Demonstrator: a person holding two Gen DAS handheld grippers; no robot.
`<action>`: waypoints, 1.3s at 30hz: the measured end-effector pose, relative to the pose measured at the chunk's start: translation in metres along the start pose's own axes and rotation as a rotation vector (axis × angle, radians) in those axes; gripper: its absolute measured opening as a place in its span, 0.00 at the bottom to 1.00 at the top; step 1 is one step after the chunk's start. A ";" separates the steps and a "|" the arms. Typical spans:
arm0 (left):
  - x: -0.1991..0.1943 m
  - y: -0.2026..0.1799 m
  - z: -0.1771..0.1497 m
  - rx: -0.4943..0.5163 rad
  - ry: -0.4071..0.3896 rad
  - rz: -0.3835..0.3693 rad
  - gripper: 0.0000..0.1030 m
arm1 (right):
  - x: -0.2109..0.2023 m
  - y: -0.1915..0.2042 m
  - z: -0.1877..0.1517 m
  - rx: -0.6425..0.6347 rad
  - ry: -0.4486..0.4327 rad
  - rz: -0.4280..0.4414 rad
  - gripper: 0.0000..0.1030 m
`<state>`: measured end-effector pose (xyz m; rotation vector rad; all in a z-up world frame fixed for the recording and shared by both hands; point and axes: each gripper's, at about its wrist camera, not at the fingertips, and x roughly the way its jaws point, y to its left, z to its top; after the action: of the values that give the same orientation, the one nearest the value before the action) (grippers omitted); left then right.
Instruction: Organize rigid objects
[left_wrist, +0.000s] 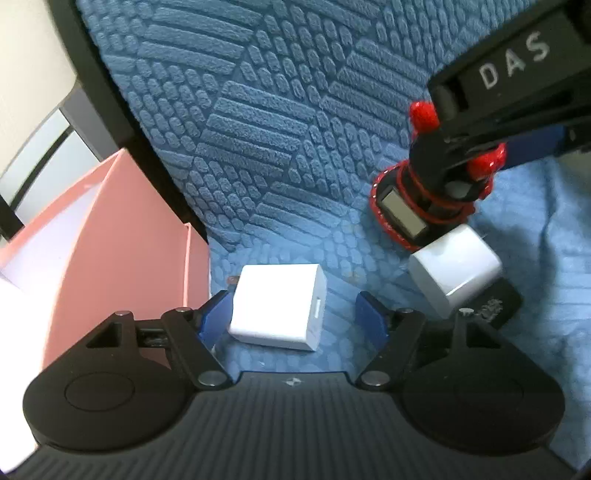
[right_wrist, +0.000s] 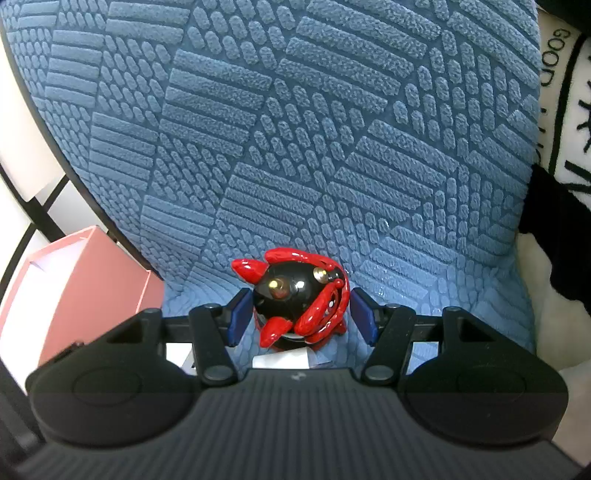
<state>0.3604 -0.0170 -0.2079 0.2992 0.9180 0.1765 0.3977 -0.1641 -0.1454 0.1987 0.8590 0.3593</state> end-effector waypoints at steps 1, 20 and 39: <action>0.003 -0.001 0.002 0.001 0.012 -0.001 0.79 | 0.000 0.002 0.000 -0.001 0.000 -0.002 0.59; 0.014 0.017 0.000 -0.035 -0.026 -0.081 0.57 | 0.001 -0.004 0.002 0.038 -0.002 -0.007 0.60; -0.027 0.024 -0.010 -0.146 -0.036 -0.231 0.56 | -0.019 0.011 -0.002 -0.010 -0.035 -0.013 0.59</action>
<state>0.3360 0.0001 -0.1850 0.0599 0.8915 0.0248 0.3824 -0.1610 -0.1302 0.1890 0.8235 0.3469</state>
